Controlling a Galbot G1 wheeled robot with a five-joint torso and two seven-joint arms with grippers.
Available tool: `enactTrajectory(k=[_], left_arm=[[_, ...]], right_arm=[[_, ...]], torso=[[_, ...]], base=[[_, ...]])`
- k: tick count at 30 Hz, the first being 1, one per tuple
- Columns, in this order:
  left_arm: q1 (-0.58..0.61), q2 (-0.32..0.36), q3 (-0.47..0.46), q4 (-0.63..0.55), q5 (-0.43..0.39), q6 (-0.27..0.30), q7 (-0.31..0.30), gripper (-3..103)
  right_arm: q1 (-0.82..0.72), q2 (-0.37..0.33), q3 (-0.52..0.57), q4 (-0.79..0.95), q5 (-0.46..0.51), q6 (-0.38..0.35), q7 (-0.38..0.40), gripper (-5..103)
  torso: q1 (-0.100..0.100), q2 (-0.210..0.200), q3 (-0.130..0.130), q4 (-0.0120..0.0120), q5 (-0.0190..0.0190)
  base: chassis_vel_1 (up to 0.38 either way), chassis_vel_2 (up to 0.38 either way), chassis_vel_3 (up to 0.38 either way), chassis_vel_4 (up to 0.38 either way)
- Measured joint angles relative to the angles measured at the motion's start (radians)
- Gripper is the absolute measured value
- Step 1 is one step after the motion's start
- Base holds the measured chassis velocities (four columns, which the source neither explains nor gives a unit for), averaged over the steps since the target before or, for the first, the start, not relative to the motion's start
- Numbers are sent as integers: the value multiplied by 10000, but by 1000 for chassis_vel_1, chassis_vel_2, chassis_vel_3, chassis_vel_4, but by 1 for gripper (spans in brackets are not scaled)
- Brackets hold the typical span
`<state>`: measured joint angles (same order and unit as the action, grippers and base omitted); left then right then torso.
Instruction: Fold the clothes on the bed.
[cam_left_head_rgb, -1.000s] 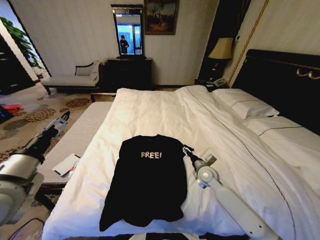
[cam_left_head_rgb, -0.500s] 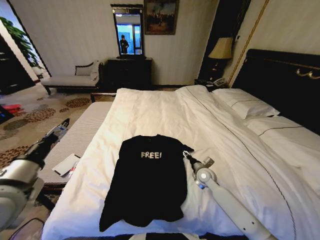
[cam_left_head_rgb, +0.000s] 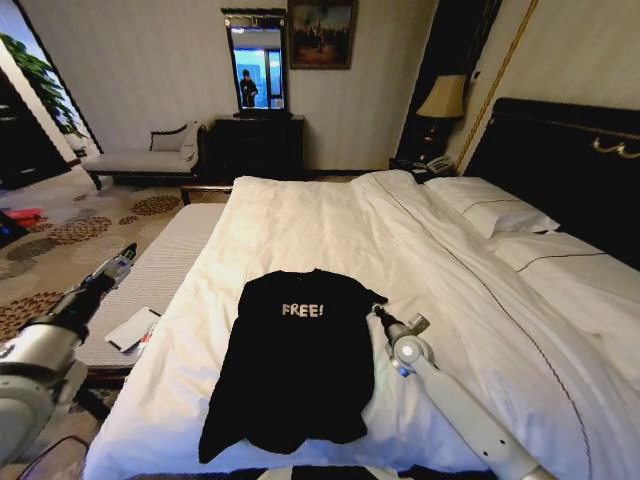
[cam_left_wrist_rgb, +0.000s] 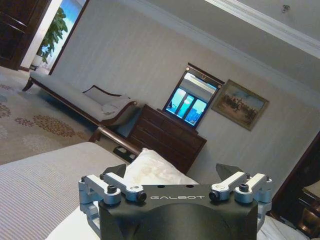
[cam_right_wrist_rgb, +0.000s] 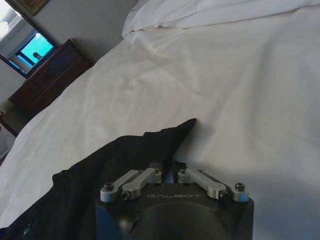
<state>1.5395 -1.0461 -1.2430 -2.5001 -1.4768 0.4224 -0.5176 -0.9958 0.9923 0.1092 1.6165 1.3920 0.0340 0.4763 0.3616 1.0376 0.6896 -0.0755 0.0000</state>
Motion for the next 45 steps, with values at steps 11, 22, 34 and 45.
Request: enactTrajectory(k=[11,22,34,45], left_arm=[[-86,30,145,1,34,-10,-14,100],[-186,10,486,1,226,3,-18,100],[-167,-46,543,1,286,25,-27,100],[-146,-176,845,1,598,44,-25,100]], right_arm=[[-284,-24,148,449,-100,121,-11,0],[-206,-6,226,387,-238,98,18,0],[44,-71,141,292,-540,68,77,0],[-268,-140,219,457,-652,31,307,32]], torso=[[0,0,0,0,0],[0,0,0,0,0],[0,0,0,1,0],[0,0,0,0,0]], base=[[0,0,0,0],[0,0,0,0],[0,0,0,0],[0,0,0,0]])
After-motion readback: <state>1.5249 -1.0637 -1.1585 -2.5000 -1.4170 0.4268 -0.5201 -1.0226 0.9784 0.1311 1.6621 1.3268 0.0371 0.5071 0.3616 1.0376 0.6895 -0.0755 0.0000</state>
